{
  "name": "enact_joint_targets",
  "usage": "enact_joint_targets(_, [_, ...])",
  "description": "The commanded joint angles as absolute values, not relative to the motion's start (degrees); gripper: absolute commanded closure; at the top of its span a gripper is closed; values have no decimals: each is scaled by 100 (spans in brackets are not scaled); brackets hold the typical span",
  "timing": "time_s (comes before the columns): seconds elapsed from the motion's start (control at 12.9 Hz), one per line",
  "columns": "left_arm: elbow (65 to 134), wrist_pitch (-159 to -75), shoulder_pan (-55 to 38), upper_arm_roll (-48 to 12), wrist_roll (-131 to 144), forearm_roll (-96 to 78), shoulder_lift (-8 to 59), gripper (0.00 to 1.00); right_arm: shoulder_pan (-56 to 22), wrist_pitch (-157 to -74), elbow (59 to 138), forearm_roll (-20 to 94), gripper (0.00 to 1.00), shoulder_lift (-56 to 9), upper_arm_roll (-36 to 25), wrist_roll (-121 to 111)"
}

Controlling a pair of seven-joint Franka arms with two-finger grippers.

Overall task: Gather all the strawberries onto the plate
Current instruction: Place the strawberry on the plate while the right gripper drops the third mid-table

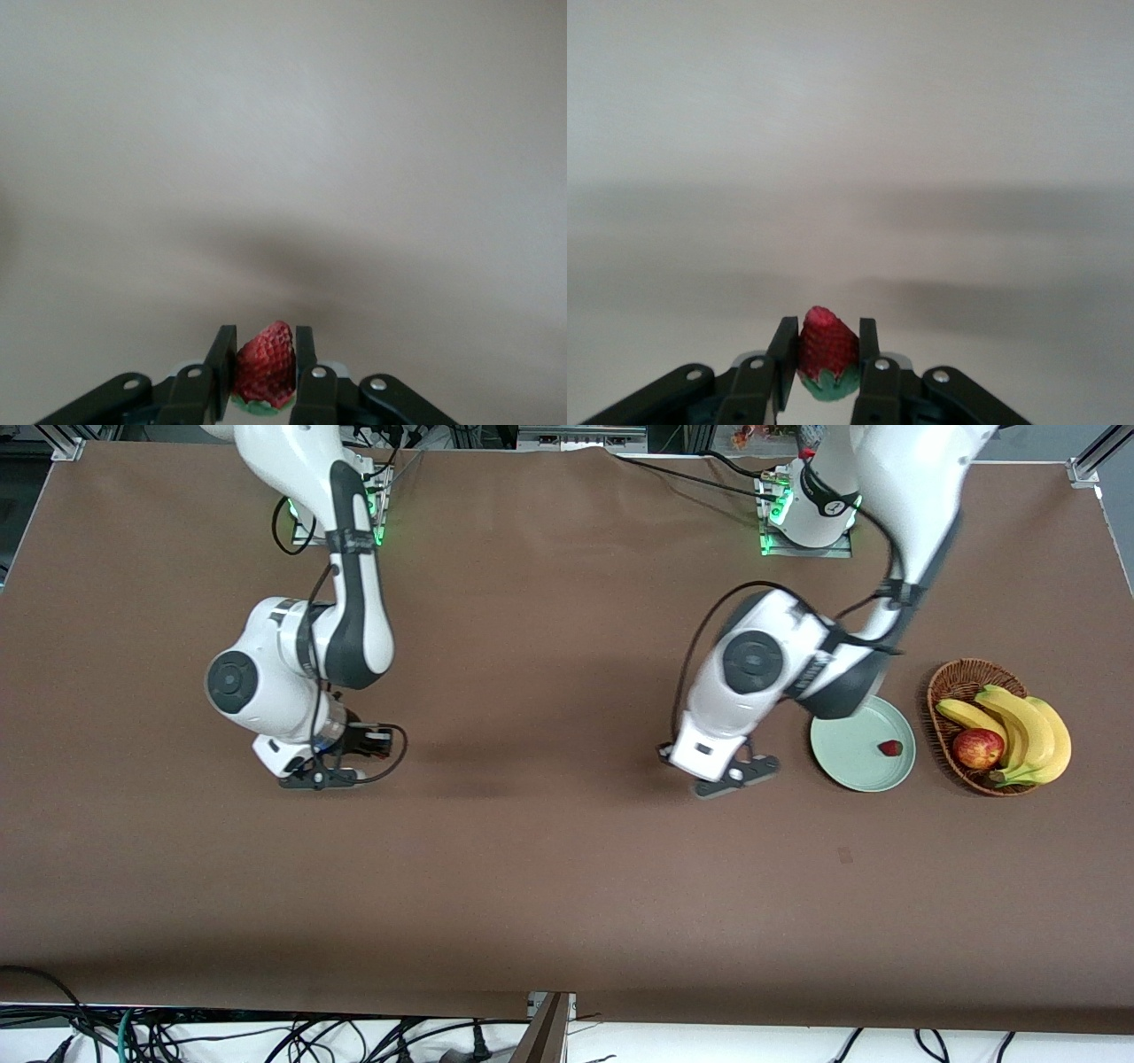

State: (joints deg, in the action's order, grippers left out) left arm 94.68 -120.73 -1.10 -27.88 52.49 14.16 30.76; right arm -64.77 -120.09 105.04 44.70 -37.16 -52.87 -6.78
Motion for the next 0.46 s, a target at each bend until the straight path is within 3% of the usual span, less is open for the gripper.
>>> enact_joint_targets(0.0, [9606, -11743, 516, -2795, 3960, 1012, 2830, 86, -6469, -11830, 9583, 4491, 93, -3989, -4853, 741])
enact_joint_targets(0.15, [9624, -11558, 781, -2429, 2958, 949, 2813, 86, -6486, -11856, 9038, 4483, 93, -4218, -4388, 1927])
enact_joint_targets(0.39, [9720, -11566, 756, -1339, 1043, 424, 2821, 86, -6565, -11918, 8045, 4465, 92, -4849, -3939, 3485])
